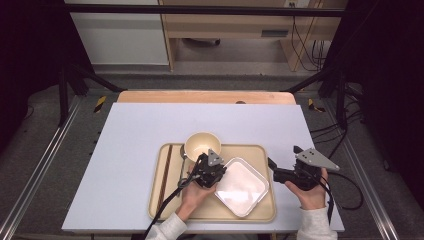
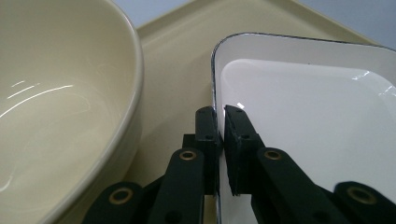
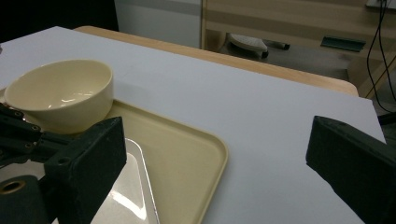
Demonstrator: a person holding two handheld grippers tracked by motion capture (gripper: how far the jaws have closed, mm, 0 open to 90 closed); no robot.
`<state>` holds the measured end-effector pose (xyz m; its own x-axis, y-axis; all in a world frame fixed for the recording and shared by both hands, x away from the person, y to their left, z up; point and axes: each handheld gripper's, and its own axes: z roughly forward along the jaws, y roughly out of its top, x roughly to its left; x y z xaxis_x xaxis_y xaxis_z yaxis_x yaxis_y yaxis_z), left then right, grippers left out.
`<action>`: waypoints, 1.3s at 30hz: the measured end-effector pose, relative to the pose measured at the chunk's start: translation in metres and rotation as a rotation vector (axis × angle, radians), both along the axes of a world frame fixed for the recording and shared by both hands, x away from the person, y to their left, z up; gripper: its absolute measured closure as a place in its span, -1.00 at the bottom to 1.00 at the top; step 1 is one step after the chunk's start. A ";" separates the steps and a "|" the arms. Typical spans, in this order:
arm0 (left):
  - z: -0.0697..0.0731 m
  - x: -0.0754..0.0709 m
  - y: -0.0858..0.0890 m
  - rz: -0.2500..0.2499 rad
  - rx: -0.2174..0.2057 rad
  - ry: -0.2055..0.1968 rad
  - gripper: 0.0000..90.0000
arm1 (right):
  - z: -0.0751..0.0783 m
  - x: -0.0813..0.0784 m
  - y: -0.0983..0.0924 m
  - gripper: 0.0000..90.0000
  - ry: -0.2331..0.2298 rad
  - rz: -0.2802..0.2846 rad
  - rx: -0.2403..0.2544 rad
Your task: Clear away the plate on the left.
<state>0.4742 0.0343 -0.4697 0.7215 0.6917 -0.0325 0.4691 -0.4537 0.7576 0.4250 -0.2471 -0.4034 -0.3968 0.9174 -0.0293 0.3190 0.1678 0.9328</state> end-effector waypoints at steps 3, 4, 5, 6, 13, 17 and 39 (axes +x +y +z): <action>-0.002 0.001 -0.001 -0.002 0.011 0.007 0.87 | 0.000 0.000 0.000 -0.88 0.003 0.000 0.003; -0.002 0.001 -0.001 -0.002 0.019 0.009 0.86 | 0.000 0.000 0.000 -0.88 0.003 0.000 0.003; -0.003 0.002 -0.001 -0.002 0.026 0.013 0.86 | 0.000 0.000 0.000 -0.88 0.003 0.000 0.003; -0.004 0.002 -0.001 0.000 0.026 0.015 0.85 | 0.000 0.000 0.000 -0.88 0.003 0.000 0.001; -0.005 0.003 -0.002 -0.004 0.031 0.016 0.83 | 0.000 0.000 0.001 -0.89 0.001 0.002 0.000; -0.004 0.001 -0.001 -0.017 0.026 0.011 0.73 | 0.000 0.000 0.001 -0.89 0.003 0.004 -0.001; 0.057 -0.025 0.070 -0.032 -0.115 -0.128 -0.17 | 0.000 0.000 0.001 -0.92 0.001 0.004 0.004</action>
